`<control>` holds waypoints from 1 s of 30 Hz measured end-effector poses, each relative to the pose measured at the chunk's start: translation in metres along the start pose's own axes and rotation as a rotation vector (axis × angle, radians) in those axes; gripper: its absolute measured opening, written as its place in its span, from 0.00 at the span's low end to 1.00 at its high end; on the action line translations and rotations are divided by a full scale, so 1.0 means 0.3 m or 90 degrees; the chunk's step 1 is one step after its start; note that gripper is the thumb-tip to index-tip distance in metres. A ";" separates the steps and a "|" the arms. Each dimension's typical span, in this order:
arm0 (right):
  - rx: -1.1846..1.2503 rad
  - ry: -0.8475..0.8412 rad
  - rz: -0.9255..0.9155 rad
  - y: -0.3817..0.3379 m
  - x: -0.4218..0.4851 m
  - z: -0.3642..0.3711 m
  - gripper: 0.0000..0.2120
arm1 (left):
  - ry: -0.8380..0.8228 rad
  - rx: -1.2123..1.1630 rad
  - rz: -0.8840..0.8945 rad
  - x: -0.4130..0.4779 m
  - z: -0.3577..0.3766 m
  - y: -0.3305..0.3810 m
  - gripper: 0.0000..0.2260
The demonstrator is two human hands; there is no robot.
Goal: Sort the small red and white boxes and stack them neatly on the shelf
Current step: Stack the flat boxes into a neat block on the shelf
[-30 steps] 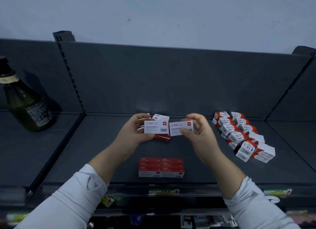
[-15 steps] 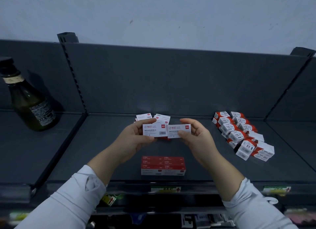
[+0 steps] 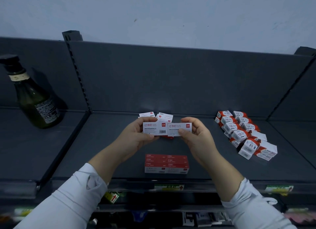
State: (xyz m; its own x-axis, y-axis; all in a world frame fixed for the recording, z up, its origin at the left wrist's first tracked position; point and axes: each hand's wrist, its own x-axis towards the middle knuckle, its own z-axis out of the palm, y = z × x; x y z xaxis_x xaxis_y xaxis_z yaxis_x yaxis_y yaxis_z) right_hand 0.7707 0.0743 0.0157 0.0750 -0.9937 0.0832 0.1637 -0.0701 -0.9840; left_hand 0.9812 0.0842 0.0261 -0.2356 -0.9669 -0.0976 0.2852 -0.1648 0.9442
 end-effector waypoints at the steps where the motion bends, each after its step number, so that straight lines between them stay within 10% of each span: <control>1: 0.002 0.000 0.001 0.000 -0.001 0.001 0.12 | -0.001 0.004 -0.002 0.001 -0.003 -0.001 0.20; 30: -0.524 -0.080 0.017 0.166 0.042 -0.081 0.11 | 0.053 0.442 -0.037 0.139 -0.053 -0.198 0.09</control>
State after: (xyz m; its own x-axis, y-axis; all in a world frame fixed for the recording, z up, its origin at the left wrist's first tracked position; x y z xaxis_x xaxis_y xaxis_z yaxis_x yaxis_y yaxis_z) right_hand 0.7558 0.0561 -0.0360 0.1860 -0.9822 0.0269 -0.6077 -0.1365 -0.7823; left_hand 0.9693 0.0506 -0.0390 -0.1526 -0.9767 -0.1512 -0.3911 -0.0808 0.9168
